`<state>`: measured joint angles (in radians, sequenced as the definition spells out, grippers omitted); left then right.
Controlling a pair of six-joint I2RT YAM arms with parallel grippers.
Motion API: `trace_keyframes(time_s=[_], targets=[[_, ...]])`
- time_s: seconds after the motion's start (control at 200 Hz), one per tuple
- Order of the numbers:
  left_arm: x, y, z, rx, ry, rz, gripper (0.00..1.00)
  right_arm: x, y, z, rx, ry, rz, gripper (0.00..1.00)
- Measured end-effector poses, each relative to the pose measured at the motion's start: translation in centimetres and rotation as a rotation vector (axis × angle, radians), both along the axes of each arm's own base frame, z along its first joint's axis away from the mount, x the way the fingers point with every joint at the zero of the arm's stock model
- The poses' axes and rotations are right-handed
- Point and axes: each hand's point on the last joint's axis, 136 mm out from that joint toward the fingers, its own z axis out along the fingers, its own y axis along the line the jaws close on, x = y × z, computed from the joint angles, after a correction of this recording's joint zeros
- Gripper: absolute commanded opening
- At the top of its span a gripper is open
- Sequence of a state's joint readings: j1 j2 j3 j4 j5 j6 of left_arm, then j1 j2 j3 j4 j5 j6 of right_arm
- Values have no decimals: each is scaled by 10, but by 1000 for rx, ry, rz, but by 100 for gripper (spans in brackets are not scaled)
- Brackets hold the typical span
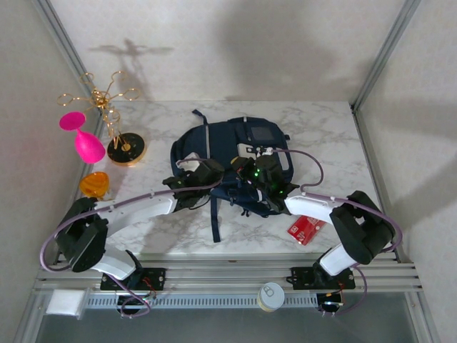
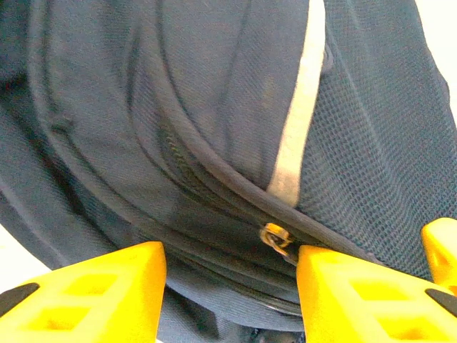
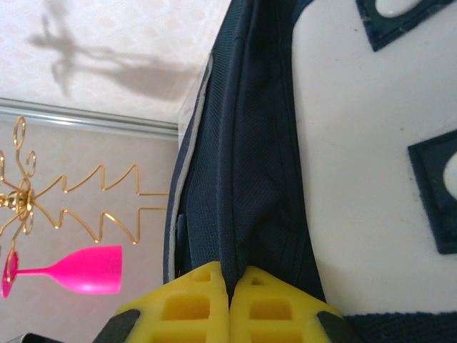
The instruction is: Pack the student bag
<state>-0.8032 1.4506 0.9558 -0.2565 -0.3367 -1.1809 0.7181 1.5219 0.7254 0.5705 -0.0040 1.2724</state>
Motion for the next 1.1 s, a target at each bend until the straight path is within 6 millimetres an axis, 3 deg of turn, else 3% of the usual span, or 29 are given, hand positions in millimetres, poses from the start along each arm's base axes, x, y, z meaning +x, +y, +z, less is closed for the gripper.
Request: trace_keyframes(time_s=[0.09,0.195,0.516,0.876,1.101], targets=[[-4,12,15,-4,-28,15,52,-3,0,6,20,3,10,0],[-6,14,31,-34,-62,12,52,-7,3,6,62,29,23,0],[-8,-17,68,-101,-117,-57,49,-8,5,8,108,65,18,0],[-20,-8,48,117,-84,-209,47,-8,4,8,118,76,24,0],[-12,0,30,263,-53,-318,44,-8,4,7,116,76,24,0]])
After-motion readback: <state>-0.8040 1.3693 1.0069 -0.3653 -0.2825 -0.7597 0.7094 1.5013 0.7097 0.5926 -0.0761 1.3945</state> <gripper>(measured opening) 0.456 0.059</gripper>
